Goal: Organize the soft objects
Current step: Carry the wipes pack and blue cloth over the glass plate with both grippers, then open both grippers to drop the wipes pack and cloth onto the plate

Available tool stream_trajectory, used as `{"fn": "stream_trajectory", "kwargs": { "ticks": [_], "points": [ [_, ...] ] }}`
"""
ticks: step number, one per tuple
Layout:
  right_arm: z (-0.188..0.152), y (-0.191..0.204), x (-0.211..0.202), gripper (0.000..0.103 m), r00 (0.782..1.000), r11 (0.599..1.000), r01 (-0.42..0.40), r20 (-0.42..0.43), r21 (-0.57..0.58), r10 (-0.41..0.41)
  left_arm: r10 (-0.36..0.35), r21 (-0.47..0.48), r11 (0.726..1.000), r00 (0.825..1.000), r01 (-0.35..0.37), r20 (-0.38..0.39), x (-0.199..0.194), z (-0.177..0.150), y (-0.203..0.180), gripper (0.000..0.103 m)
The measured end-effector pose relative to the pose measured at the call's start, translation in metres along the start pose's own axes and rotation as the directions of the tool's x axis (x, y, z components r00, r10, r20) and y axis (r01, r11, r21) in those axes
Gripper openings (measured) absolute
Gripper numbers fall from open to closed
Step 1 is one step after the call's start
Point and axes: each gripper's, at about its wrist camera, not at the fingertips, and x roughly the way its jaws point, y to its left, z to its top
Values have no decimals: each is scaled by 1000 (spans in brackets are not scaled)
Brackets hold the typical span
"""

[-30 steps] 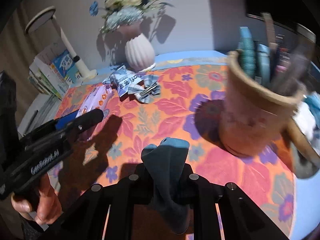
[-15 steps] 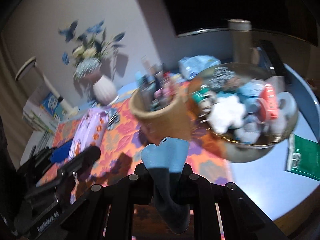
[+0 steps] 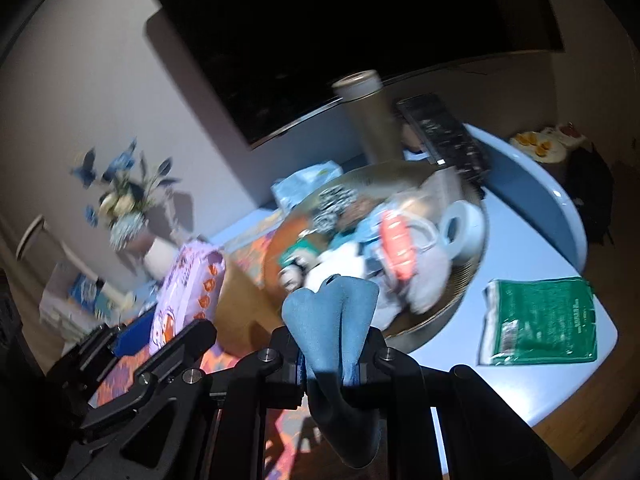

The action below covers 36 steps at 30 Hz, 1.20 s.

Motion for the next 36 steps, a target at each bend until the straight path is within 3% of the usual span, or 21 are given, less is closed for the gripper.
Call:
{"fn": "stream_trajectory", "kwargs": {
  "ticks": [10,19,21,22,23,24,28,31,36],
  "points": [
    [57,-37,14,16,996,997,28,85,67,-34,-5,-64,998,1000,4,-15,45,41,6,35],
    [100,-43,64,16,997,998,33,62,53,-36,16,-114,993,999,-21,-43,91,50,17,35],
    [106,-43,77,25,999,998,27,43,50,-29,20,-115,993,999,-25,-47,99,51,20,37],
    [109,-44,84,33,999,998,29,30,53,-31,18,-112,993,999,-24,-48,103,51,21,42],
    [111,-45,90,56,999,998,33,15,59,-34,25,-109,994,998,-30,-49,107,52,21,46],
    [112,-48,95,67,1000,997,27,6,75,-27,36,-105,994,998,-41,-49,110,51,21,46],
    [109,-54,93,67,1000,995,-8,23,100,6,26,-107,994,997,-34,-76,116,47,24,49],
    [102,-56,86,68,1000,995,-13,29,103,10,37,-106,993,998,-43,-57,110,44,24,72],
    [92,-56,66,68,999,994,-22,50,105,17,53,-53,997,999,-54,-7,84,44,11,74]
  ]
}}
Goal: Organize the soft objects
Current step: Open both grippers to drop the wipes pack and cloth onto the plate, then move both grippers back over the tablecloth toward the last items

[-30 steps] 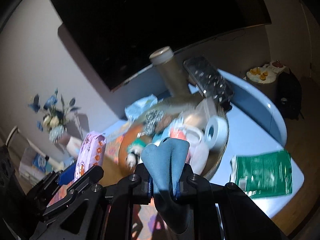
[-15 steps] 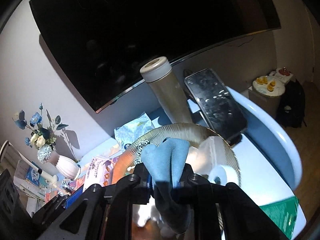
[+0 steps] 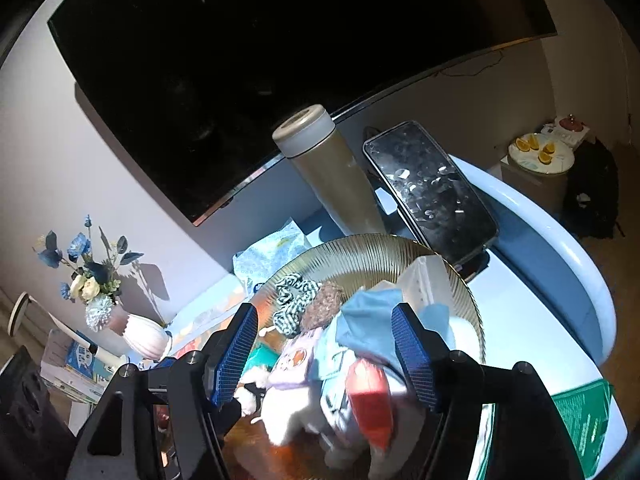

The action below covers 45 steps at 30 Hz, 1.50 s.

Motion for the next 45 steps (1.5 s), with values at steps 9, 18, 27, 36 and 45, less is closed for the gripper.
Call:
{"fn": "stream_trajectory", "kwargs": {
  "ticks": [9,18,27,36,45],
  "points": [
    [-26,8,-64,80,995,998,-44,96,50,39,74,-17,997,997,-74,22,-59,-17,2,75],
    [-57,46,-92,81,991,995,-94,103,26,91,165,-104,981,986,-166,-12,-105,-54,38,75],
    [-94,130,-75,81,986,978,-165,7,-124,167,235,-182,955,972,-235,-22,-142,-86,95,75],
    [-145,208,-24,81,974,930,-213,-144,-299,177,384,-326,864,921,-384,-69,-183,-127,208,78],
    [-200,259,49,81,952,874,-224,-290,-431,101,387,-511,754,908,-412,-161,-189,-174,326,78]
  ]
}}
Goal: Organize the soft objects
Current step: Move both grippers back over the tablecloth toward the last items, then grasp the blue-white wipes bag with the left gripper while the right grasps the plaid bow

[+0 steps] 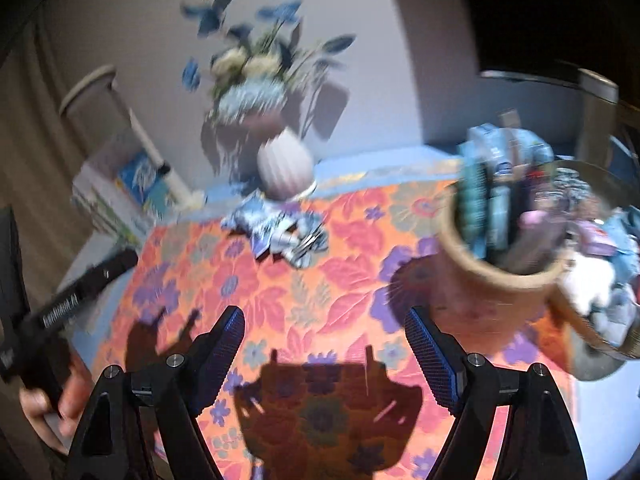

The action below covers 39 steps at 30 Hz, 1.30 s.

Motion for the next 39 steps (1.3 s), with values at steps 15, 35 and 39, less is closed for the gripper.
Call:
{"fn": "stream_trajectory", "kwargs": {
  "ticks": [15,35,39],
  "points": [
    [14,19,114,81,984,997,5,-177,-78,-19,-167,-186,972,979,143,-118,114,21,12,78],
    [57,25,198,79,992,999,-21,-122,-39,16,-241,-364,916,957,170,-160,210,27,15,76],
    [59,30,203,59,994,997,15,-104,-71,-22,-233,-341,925,958,166,-166,215,27,8,74]
  ]
}}
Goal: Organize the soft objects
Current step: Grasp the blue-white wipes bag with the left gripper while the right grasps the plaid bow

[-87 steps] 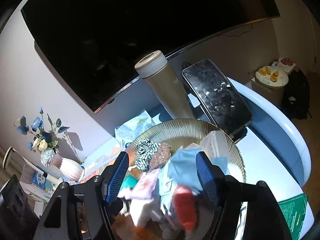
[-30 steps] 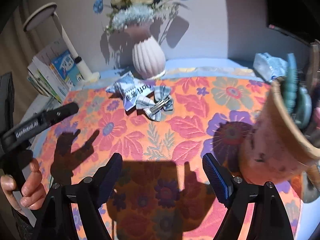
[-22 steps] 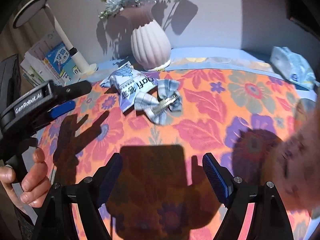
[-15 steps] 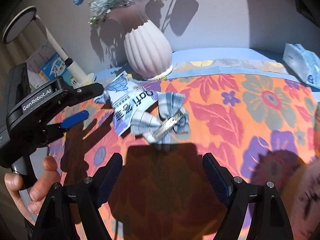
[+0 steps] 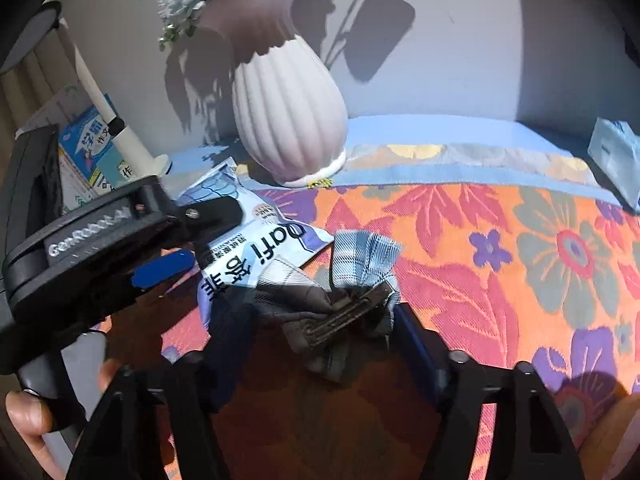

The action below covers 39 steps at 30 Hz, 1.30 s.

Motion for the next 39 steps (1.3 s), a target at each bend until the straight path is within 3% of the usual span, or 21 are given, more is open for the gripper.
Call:
{"fn": "stream_trajectory", "kwargs": {
  "ticks": [2,6,15,25,28,30,32,33,34,35,37,39],
  "points": [
    [-2,0,-1,47,1000,1000,8,9,-7,-8,-12,29,1000,1000,12,3,0,0,-4,54],
    [-5,-5,-9,37,999,1000,-20,30,7,20,-23,88,996,1000,21,19,-6,-3,-13,39],
    [-35,-16,-51,35,996,999,-39,74,-31,42,-51,178,983,999,48,15,-48,-23,-21,31],
    [-87,-15,-97,34,998,993,-57,23,-99,59,-36,434,897,991,88,-127,-103,-84,-9,33],
    [-96,-17,-96,35,998,995,-59,-11,-82,58,-12,432,899,990,72,-139,-109,-87,1,44],
    [-96,-20,-93,39,996,996,-81,-48,-40,79,-18,404,911,988,79,-153,-112,-86,9,44],
    [-92,-20,-90,64,993,995,-103,-64,0,103,-21,368,927,988,76,-150,-115,-84,19,44],
    [-90,-18,-90,68,992,994,-111,-55,12,111,-23,352,933,989,74,-147,-116,-84,22,44],
    [-89,-16,-90,68,992,994,-111,-51,16,112,-27,331,941,989,74,-146,-116,-85,26,48],
    [-87,-13,-88,68,993,994,-107,-54,17,108,-23,318,946,989,68,-144,-116,-86,28,69],
    [-80,-9,-79,68,995,997,-74,-62,25,75,34,268,963,995,-8,-93,-116,-86,35,95],
    [-74,-9,-70,68,997,998,-35,-72,48,39,40,236,971,998,-26,-54,-118,-87,37,95]
  ]
}}
